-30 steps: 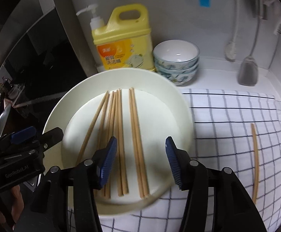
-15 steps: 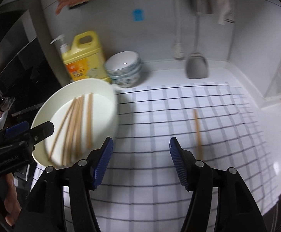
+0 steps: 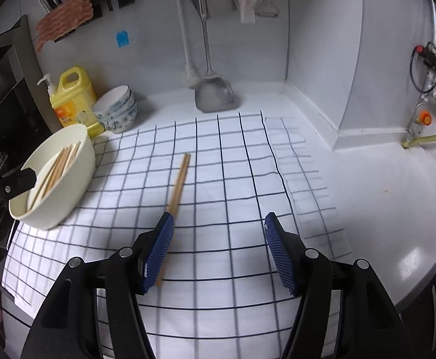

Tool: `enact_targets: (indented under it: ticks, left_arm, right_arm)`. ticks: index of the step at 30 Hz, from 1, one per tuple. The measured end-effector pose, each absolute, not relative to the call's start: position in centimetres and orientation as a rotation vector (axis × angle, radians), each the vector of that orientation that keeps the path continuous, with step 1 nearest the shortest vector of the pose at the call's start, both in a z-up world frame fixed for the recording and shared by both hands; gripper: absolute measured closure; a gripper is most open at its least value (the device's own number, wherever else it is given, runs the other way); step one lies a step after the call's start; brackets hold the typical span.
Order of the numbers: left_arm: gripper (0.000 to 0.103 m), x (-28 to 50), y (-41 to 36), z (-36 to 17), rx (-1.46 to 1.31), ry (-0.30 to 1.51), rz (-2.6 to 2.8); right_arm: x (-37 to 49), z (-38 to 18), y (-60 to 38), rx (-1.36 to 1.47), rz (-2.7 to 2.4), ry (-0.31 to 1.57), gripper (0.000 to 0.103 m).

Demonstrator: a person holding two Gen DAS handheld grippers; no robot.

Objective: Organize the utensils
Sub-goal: 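Withdraw both open grippers from the basin toward the last chopstick, then lower the right gripper onto the last chopstick pair on the mat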

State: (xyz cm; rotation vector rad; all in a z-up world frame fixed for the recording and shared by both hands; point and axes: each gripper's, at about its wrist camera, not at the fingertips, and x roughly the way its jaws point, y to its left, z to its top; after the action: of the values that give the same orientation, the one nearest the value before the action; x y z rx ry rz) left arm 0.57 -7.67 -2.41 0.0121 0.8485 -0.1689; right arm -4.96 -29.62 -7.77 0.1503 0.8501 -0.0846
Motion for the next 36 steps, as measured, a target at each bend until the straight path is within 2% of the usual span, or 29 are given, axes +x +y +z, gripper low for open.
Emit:
enact_targets:
  ticks: [19,36]
  left_arm:
    - [0.007,2.8,-8.2,-7.3,0.101,0.904,-0.119]
    - [0.007,4.0,-8.7,-9.0,0.104,0.949,-0.145]
  right_arm:
    - [-0.4,-17.0,-26.4,0.196,-0.02,0.999,0.042]
    - [-0.1,-17.9,-24.4,0.107,-0.022,1.016,0.042]
